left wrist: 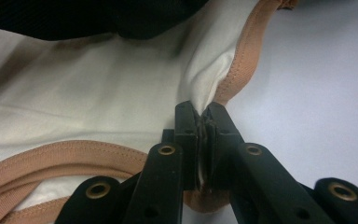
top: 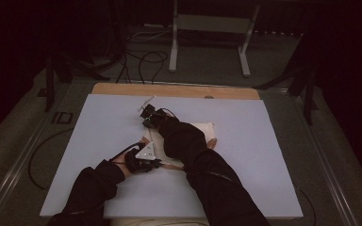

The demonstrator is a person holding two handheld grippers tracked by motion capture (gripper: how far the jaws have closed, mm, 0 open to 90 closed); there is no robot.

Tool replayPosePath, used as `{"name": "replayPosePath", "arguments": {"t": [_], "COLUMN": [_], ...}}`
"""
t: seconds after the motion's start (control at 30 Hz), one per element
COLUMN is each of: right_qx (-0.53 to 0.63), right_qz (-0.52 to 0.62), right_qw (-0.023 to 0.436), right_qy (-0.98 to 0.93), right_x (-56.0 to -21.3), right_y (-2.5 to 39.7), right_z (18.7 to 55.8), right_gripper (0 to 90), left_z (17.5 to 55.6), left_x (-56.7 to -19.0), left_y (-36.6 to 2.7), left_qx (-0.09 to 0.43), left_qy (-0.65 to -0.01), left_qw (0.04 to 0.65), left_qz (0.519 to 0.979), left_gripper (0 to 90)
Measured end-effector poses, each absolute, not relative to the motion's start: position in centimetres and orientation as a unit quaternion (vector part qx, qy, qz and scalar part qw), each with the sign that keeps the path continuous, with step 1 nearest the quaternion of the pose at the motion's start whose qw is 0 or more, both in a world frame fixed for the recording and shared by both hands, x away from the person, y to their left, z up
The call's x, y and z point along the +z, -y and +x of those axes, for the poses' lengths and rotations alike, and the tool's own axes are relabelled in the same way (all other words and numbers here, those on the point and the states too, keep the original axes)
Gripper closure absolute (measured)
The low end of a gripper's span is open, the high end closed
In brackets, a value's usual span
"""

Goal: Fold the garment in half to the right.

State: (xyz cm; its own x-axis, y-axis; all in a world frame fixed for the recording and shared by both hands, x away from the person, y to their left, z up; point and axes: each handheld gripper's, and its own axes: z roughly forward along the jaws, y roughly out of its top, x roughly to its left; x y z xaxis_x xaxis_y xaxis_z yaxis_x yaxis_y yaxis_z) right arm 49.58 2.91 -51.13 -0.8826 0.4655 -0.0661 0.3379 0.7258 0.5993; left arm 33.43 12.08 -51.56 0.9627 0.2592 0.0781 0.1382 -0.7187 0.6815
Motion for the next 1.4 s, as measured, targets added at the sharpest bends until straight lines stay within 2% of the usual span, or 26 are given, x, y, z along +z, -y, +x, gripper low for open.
{"name": "replayPosePath", "arguments": {"t": [0.7,1.4], "right_qx": [0.345,0.374], "right_qz": [0.216,0.22], "right_qw": [0.113,0.121], "right_qy": [-0.906,-0.893], "right_x": [-47.7,-45.2], "right_y": [-0.5,2.2], "right_z": [48.8,47.6], "right_gripper": [88.4,88.3], "left_z": [33.1,32.9], "left_x": [-51.1,-49.1], "left_y": [-11.6,-10.7], "left_qx": [0.087,0.085], "left_qy": [-0.1,-0.071], "left_qw": [0.354,0.337], "left_qz": [0.926,0.935], "left_gripper": [85.9,86.0]}}
